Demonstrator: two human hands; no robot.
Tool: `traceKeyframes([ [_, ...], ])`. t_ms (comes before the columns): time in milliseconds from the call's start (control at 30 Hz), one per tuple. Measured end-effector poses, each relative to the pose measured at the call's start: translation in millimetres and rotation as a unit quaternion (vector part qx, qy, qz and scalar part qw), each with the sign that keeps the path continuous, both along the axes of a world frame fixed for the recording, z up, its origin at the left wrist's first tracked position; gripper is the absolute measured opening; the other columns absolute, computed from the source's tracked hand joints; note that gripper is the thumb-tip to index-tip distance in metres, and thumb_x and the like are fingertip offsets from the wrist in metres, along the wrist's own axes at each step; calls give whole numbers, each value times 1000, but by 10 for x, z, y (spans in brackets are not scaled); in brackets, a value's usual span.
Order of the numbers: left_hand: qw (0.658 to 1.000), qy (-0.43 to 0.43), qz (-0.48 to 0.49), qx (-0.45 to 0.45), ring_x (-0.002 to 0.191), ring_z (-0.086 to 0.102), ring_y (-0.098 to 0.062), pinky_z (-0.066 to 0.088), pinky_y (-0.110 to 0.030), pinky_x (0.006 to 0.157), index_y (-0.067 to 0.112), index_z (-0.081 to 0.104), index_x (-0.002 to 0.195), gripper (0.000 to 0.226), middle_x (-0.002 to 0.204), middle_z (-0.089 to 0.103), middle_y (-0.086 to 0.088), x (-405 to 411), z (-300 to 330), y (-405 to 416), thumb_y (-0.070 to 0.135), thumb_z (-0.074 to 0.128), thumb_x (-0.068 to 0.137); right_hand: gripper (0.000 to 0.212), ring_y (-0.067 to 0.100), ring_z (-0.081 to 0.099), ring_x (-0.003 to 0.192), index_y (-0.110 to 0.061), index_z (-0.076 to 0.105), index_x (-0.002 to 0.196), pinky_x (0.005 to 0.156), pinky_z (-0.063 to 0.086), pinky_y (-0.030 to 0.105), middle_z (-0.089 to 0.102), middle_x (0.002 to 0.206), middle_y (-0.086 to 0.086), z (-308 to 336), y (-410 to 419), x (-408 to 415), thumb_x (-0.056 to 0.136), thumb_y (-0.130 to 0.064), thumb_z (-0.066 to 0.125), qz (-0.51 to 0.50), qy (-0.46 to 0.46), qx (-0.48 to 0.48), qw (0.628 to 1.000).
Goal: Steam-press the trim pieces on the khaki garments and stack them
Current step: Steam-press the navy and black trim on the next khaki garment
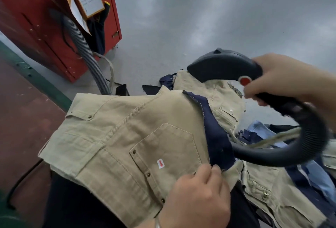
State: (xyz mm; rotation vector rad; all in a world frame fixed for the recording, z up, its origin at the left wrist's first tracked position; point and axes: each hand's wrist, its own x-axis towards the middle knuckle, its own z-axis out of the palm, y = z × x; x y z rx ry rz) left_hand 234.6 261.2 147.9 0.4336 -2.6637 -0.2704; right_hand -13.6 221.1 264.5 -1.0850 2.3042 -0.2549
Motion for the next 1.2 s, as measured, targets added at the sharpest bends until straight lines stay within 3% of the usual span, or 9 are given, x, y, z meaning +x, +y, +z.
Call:
traceKeyframes([
  [100,1000,-3,-13,-13,58,62,-15,39,-19,39,19,75,67,19,84,74,-4,13,23,-15,13,58,73,29,21,64,38,-33,63,78,35,50,30,66,49,7,255,519,169,55,-22,76,27,26,17,999],
  [167,1000,-4,-19,-13,58,62,-15,38,-19,39,19,75,67,18,84,74,-5,18,32,-12,13,59,74,38,17,63,38,-43,62,81,35,49,30,66,50,2,287,784,295,43,-42,66,31,14,55,998],
  [233,1000,-2,-23,-15,56,61,-16,36,-19,39,17,74,65,15,82,74,-7,12,41,0,11,62,71,46,14,64,41,-50,59,86,39,52,30,66,52,-4,208,962,393,41,-48,57,37,-1,101,994],
  [367,1000,5,-17,-18,55,60,-17,35,-20,39,15,73,64,13,79,73,-9,-4,42,25,10,63,70,37,11,63,39,-54,56,83,42,53,28,67,53,-7,36,965,531,61,-26,68,36,-30,134,990],
  [500,1000,13,-10,-25,54,58,-17,35,-21,39,14,73,64,15,78,72,-9,-8,24,22,9,62,72,22,21,62,39,-25,62,79,43,52,38,67,53,11,-72,715,386,70,-6,70,35,-62,108,992],
  [733,1000,7,-8,-25,53,56,-16,35,-23,38,17,70,59,13,72,70,-7,-32,2,16,10,64,67,22,22,53,35,-1,55,83,39,49,29,57,49,15,-174,-10,181,72,14,66,18,-94,107,990],
  [967,999,-29,-14,5,52,54,-15,31,-20,37,19,69,58,11,69,69,-3,-18,38,1,11,65,63,23,26,55,43,6,55,97,46,50,32,60,61,21,-431,-587,106,76,12,65,-1,-54,100,994],
  [1133,999,-32,20,-2,58,61,-13,30,-17,42,22,75,66,37,84,74,-1,-32,56,-32,6,45,81,21,23,61,39,-5,60,84,40,50,31,64,51,13,-111,-252,-153,71,6,72,-25,-25,37,999],
  [1200,999,-25,17,12,64,64,-14,34,-17,43,20,77,72,31,89,75,0,-65,65,-60,9,49,81,23,25,61,38,-14,62,73,38,48,29,64,50,15,40,89,-167,66,4,74,-27,-19,12,999],
])
